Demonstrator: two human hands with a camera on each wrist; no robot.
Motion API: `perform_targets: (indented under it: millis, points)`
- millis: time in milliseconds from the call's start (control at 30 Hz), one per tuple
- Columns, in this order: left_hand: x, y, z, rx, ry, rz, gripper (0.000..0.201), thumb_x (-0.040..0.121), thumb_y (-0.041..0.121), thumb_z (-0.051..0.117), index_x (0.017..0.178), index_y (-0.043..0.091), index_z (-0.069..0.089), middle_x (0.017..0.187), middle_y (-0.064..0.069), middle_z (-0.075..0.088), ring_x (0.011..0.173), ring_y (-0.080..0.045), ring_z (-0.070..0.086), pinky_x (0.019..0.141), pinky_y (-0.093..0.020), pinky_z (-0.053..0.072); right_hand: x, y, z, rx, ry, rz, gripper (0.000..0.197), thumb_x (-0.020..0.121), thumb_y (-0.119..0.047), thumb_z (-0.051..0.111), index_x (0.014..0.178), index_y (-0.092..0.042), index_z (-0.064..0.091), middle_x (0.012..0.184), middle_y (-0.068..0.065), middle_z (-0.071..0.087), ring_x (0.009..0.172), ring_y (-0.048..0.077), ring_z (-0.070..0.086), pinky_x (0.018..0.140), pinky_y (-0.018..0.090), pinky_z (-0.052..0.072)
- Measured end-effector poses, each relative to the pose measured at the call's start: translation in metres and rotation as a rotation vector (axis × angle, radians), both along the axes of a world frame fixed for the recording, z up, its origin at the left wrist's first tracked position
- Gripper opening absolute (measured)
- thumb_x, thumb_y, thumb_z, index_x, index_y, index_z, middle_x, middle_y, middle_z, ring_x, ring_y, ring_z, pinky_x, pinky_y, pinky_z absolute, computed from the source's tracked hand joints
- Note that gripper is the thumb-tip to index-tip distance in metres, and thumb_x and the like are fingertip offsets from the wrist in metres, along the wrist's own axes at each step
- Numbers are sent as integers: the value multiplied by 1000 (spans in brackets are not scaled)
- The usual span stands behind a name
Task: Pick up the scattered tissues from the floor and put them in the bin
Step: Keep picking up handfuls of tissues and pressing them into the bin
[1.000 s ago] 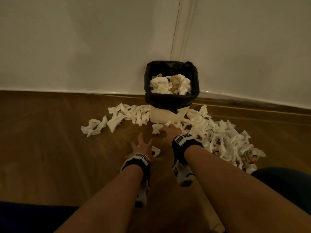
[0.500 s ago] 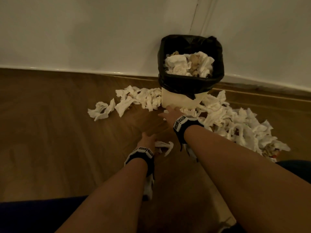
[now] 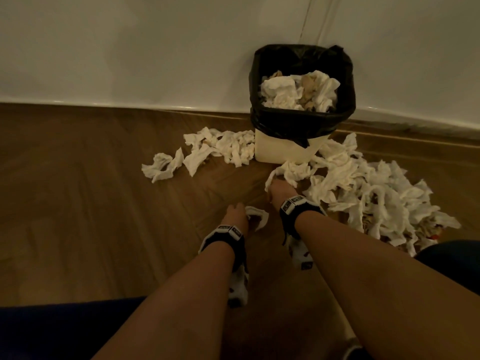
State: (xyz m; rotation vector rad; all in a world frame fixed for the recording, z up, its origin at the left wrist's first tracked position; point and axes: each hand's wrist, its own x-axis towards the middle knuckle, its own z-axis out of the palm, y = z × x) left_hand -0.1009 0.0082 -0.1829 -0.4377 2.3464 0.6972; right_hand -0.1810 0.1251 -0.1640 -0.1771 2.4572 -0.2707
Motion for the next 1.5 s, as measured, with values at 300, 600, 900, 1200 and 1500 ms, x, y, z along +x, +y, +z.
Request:
perform_targets:
  millis: [300, 600, 900, 1200, 1500]
  points:
    - [1, -4, 6, 212, 92, 422, 33, 95, 3, 31, 107, 9, 61, 122, -18, 54, 107, -35, 53, 92, -37, 47, 2, 5, 5, -44, -72, -149, 31, 97, -20, 44, 120, -5, 61, 128, 14, 56, 117, 30, 52, 96, 36, 44]
    - [-3, -15, 7, 459, 185, 811, 30, 87, 2, 47, 68, 24, 38, 81, -5, 44, 66, -16, 43, 65, -28, 39, 9, 15, 4, -191, -122, -398, 35, 94, -16, 49, 60, -17, 42, 65, 0, 40, 63, 17, 44, 58, 20, 40]
    - [-1, -42, 7, 643, 250, 1167, 27, 92, -9, 35, 94, 1, 60, 96, -12, 55, 88, -28, 56, 86, -37, 47, 12, 12, 1, -491, -379, -579, 29, 96, -1, 45, 121, -1, 61, 82, 10, 67, 63, 15, 64, 55, 24, 53]
    - [-8, -40, 42, 704, 158, 1119, 36, 96, 15, 42, 129, 7, 53, 135, -16, 47, 122, -32, 45, 103, -41, 36, 14, 4, 34, -834, -368, -911, 53, 102, -40, 23, 81, -7, 59, 57, 5, 47, 38, 14, 37, 35, 19, 28]
    - [-45, -14, 139, 122, 210, 366, 68, 95, 27, 52, 147, 2, 17, 152, -17, 25, 139, -30, 27, 110, -34, 25, 2, 14, 120, -741, -216, -622, 40, 96, 8, 34, 134, 2, 47, 97, 12, 53, 86, 28, 52, 79, 33, 46]
